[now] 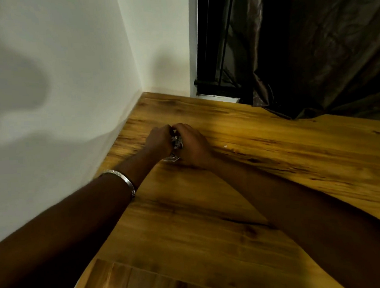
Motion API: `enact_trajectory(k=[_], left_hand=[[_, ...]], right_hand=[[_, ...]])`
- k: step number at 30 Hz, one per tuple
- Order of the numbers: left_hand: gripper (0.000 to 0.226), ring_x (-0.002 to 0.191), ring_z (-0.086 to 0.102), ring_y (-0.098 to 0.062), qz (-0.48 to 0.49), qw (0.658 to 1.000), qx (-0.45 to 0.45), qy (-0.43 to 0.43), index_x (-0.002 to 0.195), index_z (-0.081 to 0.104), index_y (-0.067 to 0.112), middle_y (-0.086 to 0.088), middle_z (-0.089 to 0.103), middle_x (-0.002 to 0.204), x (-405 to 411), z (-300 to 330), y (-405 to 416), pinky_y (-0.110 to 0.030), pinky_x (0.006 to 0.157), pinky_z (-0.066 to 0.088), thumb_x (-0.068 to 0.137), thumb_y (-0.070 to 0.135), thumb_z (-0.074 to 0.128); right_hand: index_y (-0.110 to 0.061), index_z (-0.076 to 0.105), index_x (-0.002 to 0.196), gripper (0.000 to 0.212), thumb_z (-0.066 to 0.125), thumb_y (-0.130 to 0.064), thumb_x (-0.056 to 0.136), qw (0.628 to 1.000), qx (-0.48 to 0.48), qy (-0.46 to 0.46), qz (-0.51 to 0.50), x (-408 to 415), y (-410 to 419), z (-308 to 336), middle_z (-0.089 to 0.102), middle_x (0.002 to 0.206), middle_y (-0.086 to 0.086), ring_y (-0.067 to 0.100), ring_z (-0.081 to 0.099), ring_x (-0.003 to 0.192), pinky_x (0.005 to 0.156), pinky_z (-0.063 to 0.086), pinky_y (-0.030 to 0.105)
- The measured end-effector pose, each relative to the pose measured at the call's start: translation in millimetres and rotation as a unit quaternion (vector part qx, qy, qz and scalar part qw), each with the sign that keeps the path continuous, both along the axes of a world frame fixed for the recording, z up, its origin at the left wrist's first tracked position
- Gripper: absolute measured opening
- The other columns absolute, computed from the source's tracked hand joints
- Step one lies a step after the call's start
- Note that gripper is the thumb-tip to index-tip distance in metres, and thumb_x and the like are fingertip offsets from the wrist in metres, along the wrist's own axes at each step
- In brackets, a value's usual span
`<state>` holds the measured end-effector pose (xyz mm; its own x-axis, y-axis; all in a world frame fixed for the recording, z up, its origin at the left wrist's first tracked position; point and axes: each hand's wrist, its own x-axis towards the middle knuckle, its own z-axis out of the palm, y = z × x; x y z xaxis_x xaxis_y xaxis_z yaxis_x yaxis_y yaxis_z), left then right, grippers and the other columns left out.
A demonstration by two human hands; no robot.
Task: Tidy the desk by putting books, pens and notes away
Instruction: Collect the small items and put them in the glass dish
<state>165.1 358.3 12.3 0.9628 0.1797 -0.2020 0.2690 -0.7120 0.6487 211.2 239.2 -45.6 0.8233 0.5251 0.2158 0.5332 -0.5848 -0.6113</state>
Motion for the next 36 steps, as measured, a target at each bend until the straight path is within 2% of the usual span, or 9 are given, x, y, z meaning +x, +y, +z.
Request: enact_trajectory(k=[2, 9, 17, 22, 25, 30, 36], left_hand=[[0.037, 0.119, 0.05, -0.046, 0.003, 1.0, 0.013, -0.002, 0.128, 0.048, -0.005, -0.031, 0.051, 0.129, 2.2, -5.7, 2.8, -0.052, 0.102, 0.04, 0.092, -0.003, 0.048], [0.037, 0.117, 0.051, -0.045, -0.029, 0.998, 0.051, -0.018, 0.128, 0.048, -0.006, -0.031, 0.05, 0.129, -5.6, -3.3, 3.0, -0.051, 0.101, 0.041, 0.091, -0.003, 0.05], [0.037, 0.116, 0.053, -0.043, -0.047, 0.994, 0.084, -0.043, 0.128, 0.049, -0.007, -0.029, 0.055, 0.126, -12.7, 1.9, -0.3, -0.047, 0.1, 0.042, 0.091, -0.003, 0.049], [0.042, 0.114, 0.055, -0.041, -0.067, 0.99, 0.115, -0.05, 0.131, 0.048, -0.002, -0.025, 0.058, 0.125, -15.1, -0.9, 4.8, -0.045, 0.097, 0.044, 0.09, -0.001, 0.051], [0.049, 0.114, 0.055, -0.039, -0.08, 0.987, 0.127, -0.063, 0.136, 0.044, 0.003, -0.023, 0.056, 0.128, -16.2, -6.0, 8.2, -0.042, 0.097, 0.045, 0.088, -0.001, 0.053], [0.064, 0.12, 0.053, -0.035, -0.093, 0.983, 0.142, -0.066, 0.144, 0.036, 0.009, -0.019, 0.054, 0.134, -13.3, -15.6, 18.1, -0.036, 0.098, 0.041, 0.085, 0.005, 0.06], [0.065, 0.12, 0.054, -0.033, -0.05, 0.989, 0.124, -0.066, 0.143, 0.039, 0.016, -0.017, 0.056, 0.132, -6.9, -21.5, 27.6, -0.034, 0.098, 0.042, 0.084, 0.007, 0.065]], right_hand=[[-0.021, 0.047, 0.128, 0.065, 0.079, -0.026, 0.072, 1.0, -0.012, -0.004, 0.01, 0.8, -0.4, 2.0, 0.055, 0.126, 0.001, 0.019, 0.055, 0.111, 0.08, 0.038, 0.023], [-0.019, 0.039, 0.137, 0.086, 0.082, -0.04, 0.066, 0.998, -0.049, -0.001, 0.041, 1.9, -0.1, 7.3, 0.054, 0.13, 0.005, 0.023, 0.055, 0.115, 0.088, 0.047, 0.031], [-0.017, 0.033, 0.143, 0.098, 0.085, -0.042, 0.065, 0.998, -0.029, 0.009, 0.053, -3.4, -3.1, 6.6, 0.05, 0.134, 0.008, 0.023, 0.052, 0.119, 0.087, 0.036, 0.022], [-0.02, 0.027, 0.148, 0.09, 0.08, -0.026, 0.075, 0.999, 0.01, 0.042, 0.029, -4.6, 0.2, -1.8, 0.046, 0.143, 0.011, 0.024, 0.05, 0.126, 0.097, 0.042, 0.027], [-0.018, 0.029, 0.149, 0.087, 0.078, -0.018, 0.077, 0.999, 0.013, 0.049, 0.014, -2.5, -2.3, -6.7, 0.042, 0.146, 0.011, 0.024, 0.045, 0.131, 0.103, 0.04, 0.029], [-0.013, 0.032, 0.147, 0.077, 0.072, -0.016, 0.082, 0.998, 0.019, 0.058, -0.008, 1.3, -11.6, -8.5, 0.042, 0.147, 0.012, 0.025, 0.043, 0.133, 0.106, 0.039, 0.033], [-0.013, 0.027, 0.149, 0.089, 0.078, -0.024, 0.077, 0.994, 0.015, 0.108, 0.007, -1.4, -17.0, -9.8, 0.044, 0.146, 0.01, 0.024, 0.048, 0.128, 0.102, 0.044, 0.033]])
